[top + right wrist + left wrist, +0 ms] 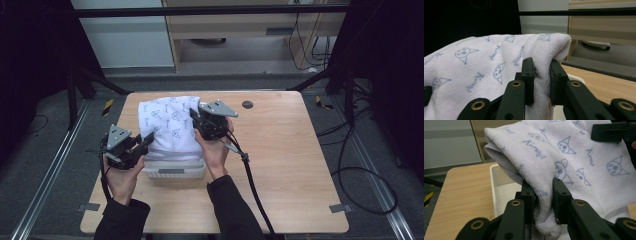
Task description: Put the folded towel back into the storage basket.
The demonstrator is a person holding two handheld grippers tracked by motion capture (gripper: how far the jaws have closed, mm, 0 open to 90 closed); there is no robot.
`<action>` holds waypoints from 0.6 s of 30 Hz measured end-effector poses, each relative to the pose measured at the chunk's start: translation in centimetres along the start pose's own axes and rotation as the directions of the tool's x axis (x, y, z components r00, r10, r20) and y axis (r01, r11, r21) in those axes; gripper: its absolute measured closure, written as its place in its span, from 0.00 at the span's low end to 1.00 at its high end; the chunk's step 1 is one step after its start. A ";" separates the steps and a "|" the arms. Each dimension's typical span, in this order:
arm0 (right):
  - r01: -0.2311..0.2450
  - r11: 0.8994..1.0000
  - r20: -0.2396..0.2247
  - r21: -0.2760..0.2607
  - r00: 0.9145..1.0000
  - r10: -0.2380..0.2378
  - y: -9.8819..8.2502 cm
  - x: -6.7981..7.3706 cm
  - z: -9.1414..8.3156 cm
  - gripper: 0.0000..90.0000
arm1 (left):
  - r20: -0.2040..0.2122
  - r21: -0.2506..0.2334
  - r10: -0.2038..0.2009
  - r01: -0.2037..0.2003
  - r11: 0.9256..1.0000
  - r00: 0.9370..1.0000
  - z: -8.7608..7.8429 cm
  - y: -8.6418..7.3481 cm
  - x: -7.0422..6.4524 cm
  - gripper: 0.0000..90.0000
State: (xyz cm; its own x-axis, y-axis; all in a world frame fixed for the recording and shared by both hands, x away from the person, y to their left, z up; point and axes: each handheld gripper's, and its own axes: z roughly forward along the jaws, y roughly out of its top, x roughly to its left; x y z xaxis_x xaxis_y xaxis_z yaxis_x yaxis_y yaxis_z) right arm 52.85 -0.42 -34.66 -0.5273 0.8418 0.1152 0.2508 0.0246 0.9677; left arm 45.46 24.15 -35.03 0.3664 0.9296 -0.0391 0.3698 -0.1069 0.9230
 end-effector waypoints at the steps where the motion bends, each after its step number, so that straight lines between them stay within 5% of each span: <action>1: 0.005 1.000 0.002 0.004 1.000 -0.005 0.0 0.1 0.2 0.86 | -0.002 0.000 -0.002 0.002 1.000 1.000 0.1 0.0 0.1 0.81; 18: 0.007 0.999 -0.010 0.046 1.000 -0.007 -0.7 0.1 3.2 0.85 | -0.020 0.034 -0.017 0.018 0.999 1.000 1.9 -1.0 1.9 0.81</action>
State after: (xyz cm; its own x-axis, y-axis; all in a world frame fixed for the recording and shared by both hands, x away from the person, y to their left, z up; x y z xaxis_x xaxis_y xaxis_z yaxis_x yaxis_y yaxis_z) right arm 55.24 1.35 -36.02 -0.5374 0.8360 0.1110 0.2843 0.0557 0.9571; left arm 47.47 25.36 -36.74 0.3425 0.9384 -0.0468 0.4046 -0.1023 0.9088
